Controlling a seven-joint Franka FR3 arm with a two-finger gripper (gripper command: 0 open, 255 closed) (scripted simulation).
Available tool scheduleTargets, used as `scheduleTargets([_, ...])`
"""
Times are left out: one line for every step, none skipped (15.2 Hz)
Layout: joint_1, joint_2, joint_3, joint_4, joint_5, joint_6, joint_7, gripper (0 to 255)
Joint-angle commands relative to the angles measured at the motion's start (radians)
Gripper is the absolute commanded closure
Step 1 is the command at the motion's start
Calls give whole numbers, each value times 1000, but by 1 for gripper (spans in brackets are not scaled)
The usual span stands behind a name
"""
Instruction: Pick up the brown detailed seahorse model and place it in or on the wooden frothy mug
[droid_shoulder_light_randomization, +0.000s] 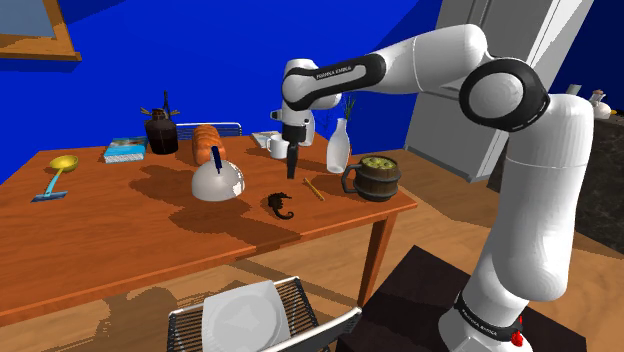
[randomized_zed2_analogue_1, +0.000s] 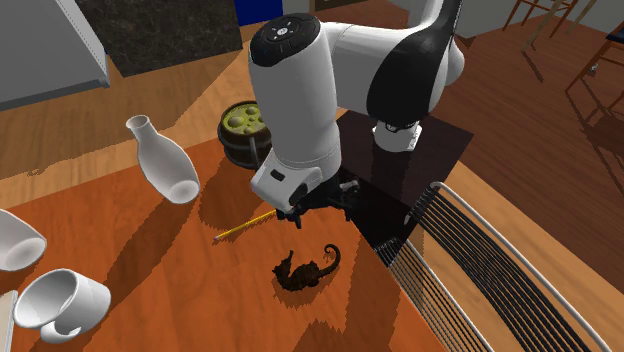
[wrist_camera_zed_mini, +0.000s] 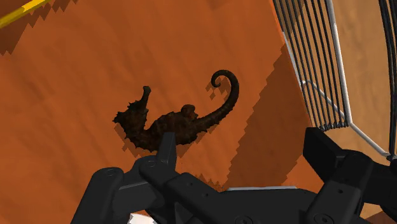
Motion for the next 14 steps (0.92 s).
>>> scheduleTargets([1,8,1,-16,2,25,-5,0])
scheduleTargets([2,11,2,-27,2,38,-5,0])
scheduleTargets([3,13,3,-37,3,51,-6,0])
scheduleTargets([4,16,3,-47,4,63,-6,0])
scheduleTargets([4,17,4,-53,4,70,-6,0])
scheduleTargets([4,17,4,-52,4,70,-6,0])
scheduleTargets([4,17,4,-52,4,70,-6,0])
scheduleTargets([4,17,4,-52,4,70,-6,0])
scheduleTargets([4,17,4,-52,4,70,-6,0])
scheduleTargets([4,17,4,-52,4,70,-6,0])
scheduleTargets([4,17,4,-52,4,70,-6,0])
scheduleTargets([4,17,4,-52,4,70,-6,0])
scheduleTargets([4,17,4,-52,4,70,-6,255])
scheduleTargets([4,17,4,-52,4,70,-6,255])
